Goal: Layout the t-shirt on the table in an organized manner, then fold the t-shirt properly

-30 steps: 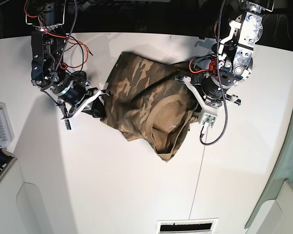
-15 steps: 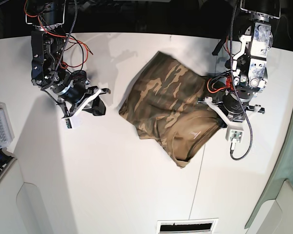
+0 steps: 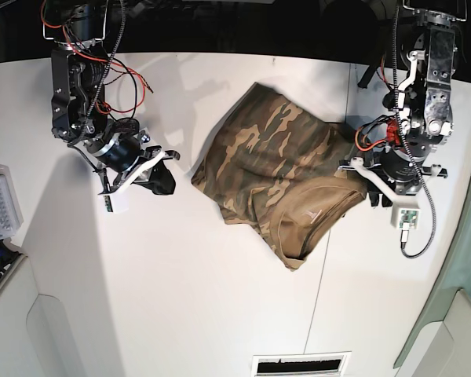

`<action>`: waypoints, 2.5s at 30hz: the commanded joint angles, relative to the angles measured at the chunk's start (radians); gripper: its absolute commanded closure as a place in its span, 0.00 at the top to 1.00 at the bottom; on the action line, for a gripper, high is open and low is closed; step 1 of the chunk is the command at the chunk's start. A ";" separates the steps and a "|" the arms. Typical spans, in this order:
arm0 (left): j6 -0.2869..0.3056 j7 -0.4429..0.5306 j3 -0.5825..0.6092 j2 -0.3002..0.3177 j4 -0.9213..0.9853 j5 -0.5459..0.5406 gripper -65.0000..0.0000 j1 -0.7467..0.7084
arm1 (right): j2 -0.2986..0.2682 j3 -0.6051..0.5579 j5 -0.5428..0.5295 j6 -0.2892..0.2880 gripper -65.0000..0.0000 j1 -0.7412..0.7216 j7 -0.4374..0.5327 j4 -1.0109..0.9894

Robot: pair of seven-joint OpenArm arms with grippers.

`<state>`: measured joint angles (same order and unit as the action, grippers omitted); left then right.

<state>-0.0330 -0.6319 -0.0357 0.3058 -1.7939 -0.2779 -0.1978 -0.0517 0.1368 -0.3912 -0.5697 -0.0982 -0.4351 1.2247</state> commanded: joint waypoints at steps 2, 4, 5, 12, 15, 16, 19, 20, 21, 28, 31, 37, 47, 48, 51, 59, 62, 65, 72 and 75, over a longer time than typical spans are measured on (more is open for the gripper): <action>0.032 0.014 -0.038 0.008 -0.017 -0.031 0.25 -0.016 | 0.022 0.000 -0.005 -0.010 0.00 -0.026 0.026 0.021; 0.056 0.014 -0.061 0.008 -0.017 -0.057 0.25 -0.036 | 0.033 0.000 -0.005 -0.010 0.00 -0.026 0.026 0.021; 0.073 0.014 -0.065 0.008 -0.017 -0.067 0.26 -0.043 | 0.033 -0.001 -0.005 -0.010 0.00 -0.025 0.024 0.021; 0.078 0.039 -0.065 0.008 0.122 -0.097 0.27 -0.048 | 0.033 -0.001 -0.058 -0.010 0.38 -0.020 -0.045 0.021; 0.079 0.029 -0.065 0.007 0.193 -0.136 0.30 -0.024 | 0.033 0.000 -0.123 -0.010 0.38 -0.021 -0.099 0.021; 0.079 0.025 -0.065 0.007 0.202 -0.153 0.30 -0.018 | 0.034 0.000 -0.136 -0.010 0.38 -0.020 -0.100 0.022; 0.098 0.033 -0.065 0.007 0.203 -0.176 0.30 -0.018 | 0.039 -0.001 -0.143 -0.010 0.36 -0.021 -0.099 0.022; 0.127 0.033 -0.063 0.004 0.203 -0.177 0.30 -0.018 | 0.043 -0.001 -0.135 -0.010 0.32 -0.020 -0.089 0.022; 0.150 0.034 -0.063 -0.001 0.203 -0.179 0.30 -0.018 | 0.050 -0.001 -0.109 -0.010 0.25 -0.021 -0.071 0.022; 0.172 0.045 -0.061 -0.050 0.274 -0.174 0.30 0.057 | 0.102 -0.014 0.105 -0.003 0.00 -0.026 0.023 0.019; 0.173 0.045 -0.060 -0.060 0.361 -0.171 0.30 0.136 | 0.098 -0.055 0.123 -0.006 0.00 -0.017 0.002 0.019; 0.177 0.064 -0.012 -0.059 0.531 -0.142 0.30 0.276 | 0.085 -0.133 0.050 -0.006 0.00 0.062 -0.044 0.027; 0.216 0.097 0.174 -0.060 0.632 -0.122 0.30 0.371 | 0.085 -0.179 -0.017 -0.013 0.00 0.296 -0.043 0.243; 0.232 0.096 0.187 -0.060 0.632 -0.122 0.30 0.372 | 0.085 -0.179 -0.016 -0.013 0.00 0.306 -0.043 0.259; 0.236 0.094 0.199 -0.058 0.628 -0.121 0.30 0.372 | 0.084 -0.178 -0.005 -0.011 0.00 0.312 -0.043 0.291; 0.236 -0.061 0.095 0.036 0.415 -0.123 0.30 0.313 | 0.017 -0.132 -0.006 -0.010 0.00 0.327 -0.146 0.412; 0.236 -0.085 0.058 0.095 0.273 -0.139 0.30 0.210 | -0.041 -0.120 -0.038 -0.010 0.00 0.386 -0.150 0.485; 0.240 -0.106 0.035 0.150 0.147 -0.157 0.29 0.083 | -0.100 -0.117 -0.064 -0.010 0.00 0.459 -0.169 0.537; 0.239 -0.132 -0.029 0.241 -0.094 -0.172 0.16 -0.288 | -0.235 -0.117 -0.069 -0.010 0.00 0.671 -0.173 0.575; 0.230 -0.130 -0.076 0.242 -0.150 -0.175 0.09 -0.445 | -0.277 -0.119 -0.069 -0.010 0.00 0.746 -0.172 0.574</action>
<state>0.1947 -0.7742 -0.1036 0.5339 -1.9278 -0.4587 -0.6407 -0.3218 0.0158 -0.4435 -0.5720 0.6430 -0.6247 1.7824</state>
